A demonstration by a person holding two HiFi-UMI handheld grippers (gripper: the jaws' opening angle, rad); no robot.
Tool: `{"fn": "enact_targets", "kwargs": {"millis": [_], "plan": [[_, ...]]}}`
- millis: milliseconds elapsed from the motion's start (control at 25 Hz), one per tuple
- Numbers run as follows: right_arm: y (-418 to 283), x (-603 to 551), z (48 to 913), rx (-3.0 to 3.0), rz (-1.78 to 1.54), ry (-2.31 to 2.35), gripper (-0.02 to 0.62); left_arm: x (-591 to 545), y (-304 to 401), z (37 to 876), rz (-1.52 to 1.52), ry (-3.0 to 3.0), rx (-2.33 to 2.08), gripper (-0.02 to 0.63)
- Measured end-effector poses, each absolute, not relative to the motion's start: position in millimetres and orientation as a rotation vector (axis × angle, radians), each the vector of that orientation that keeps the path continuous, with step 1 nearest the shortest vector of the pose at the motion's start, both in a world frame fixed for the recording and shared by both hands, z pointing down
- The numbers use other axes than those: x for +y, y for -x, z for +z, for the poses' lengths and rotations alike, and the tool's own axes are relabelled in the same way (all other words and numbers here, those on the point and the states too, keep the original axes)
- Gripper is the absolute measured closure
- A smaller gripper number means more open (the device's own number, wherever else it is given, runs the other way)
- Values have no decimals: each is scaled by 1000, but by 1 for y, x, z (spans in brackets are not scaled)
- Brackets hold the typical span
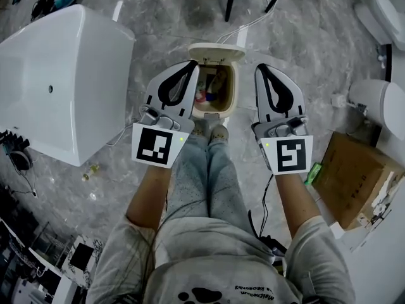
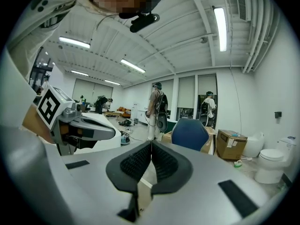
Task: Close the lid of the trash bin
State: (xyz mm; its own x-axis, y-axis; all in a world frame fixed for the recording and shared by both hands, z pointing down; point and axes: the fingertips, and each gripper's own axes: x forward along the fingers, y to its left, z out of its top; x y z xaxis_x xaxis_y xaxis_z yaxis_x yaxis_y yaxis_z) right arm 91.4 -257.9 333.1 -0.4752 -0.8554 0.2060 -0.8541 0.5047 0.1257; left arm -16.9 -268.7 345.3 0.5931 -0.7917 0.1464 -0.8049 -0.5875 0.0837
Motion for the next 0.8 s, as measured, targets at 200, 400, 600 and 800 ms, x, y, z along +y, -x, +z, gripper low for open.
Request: {"fn": "enact_targets", "kwargs": {"millis": [200, 400, 600, 800], "plan": [[-94, -275, 352, -2511, 5, -1449, 563, -285, 13, 367, 165, -2701, -1324, 586], [-96, -292, 366, -2525, 42, -1476, 563, -297, 8, 384, 184, -2722, -1300, 586], [-95, -307, 390, -2513, 40, -1447, 563, -310, 6, 408, 206, -2724, -1269, 586], [-94, -314, 414, -2506, 43, -1409, 563, -316, 4, 430, 222, -2729, -1234, 586]]}}
